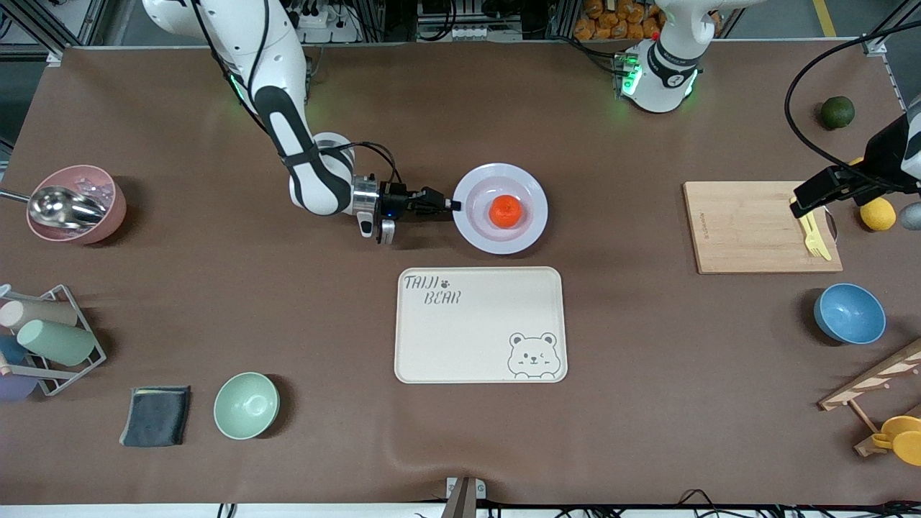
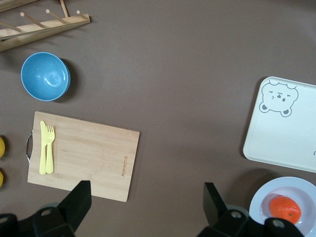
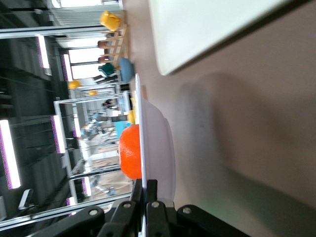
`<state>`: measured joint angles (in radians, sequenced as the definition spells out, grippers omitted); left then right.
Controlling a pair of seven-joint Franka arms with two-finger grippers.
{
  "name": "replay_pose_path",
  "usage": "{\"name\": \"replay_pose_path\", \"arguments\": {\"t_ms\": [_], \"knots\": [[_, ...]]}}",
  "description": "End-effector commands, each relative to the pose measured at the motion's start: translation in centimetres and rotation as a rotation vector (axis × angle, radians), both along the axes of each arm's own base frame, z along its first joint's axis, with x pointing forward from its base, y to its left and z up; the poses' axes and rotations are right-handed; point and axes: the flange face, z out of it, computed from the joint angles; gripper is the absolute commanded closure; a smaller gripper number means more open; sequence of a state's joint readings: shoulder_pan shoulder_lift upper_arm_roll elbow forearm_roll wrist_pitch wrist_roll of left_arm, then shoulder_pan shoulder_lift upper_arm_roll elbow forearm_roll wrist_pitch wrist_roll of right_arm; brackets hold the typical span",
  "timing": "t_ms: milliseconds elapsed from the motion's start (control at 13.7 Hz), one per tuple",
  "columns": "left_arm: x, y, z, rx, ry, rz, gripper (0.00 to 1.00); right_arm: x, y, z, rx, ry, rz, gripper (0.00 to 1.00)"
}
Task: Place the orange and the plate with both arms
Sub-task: 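Slide the plate with the right gripper onto the bear tray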
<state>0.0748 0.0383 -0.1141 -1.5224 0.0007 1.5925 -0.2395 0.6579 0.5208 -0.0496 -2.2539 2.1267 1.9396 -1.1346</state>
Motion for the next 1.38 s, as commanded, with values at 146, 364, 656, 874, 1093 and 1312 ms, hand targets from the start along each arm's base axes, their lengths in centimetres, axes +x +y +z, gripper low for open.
{"name": "replay_pose_path", "arguments": {"t_ms": [146, 364, 656, 874, 1093, 1312], "knots": [[-1.1, 0.0, 0.6, -0.003, 0.001, -0.018, 0.0, 3.2, -1.6, 1.7, 0.077, -0.029, -0.077, 1.0], [-0.9, -0.1, 0.5, -0.002, -0.002, -0.021, 0.0, 6.3, -2.5, 2.8, 0.08, 0.01, -0.13, 1.0], [-0.8, -0.5, 0.3, -0.002, 0.0, -0.024, 0.0, 10.7, -2.3, 3.9, -0.068, 0.0, -0.224, 1.0], [-0.8, -0.5, 0.4, 0.0, -0.002, -0.025, 0.0, 13.4, -2.3, 2.8, -0.106, 0.005, -0.26, 1.0], [-0.7, -0.5, 0.0, -0.002, 0.004, -0.025, 0.0, 14.8, -2.1, 1.1, -0.115, -0.004, -0.26, 1.0], [-0.7, -0.4, 0.0, -0.001, 0.004, -0.024, 0.0, 15.5, -1.9, -0.1, -0.131, -0.006, -0.265, 1.0]]}}
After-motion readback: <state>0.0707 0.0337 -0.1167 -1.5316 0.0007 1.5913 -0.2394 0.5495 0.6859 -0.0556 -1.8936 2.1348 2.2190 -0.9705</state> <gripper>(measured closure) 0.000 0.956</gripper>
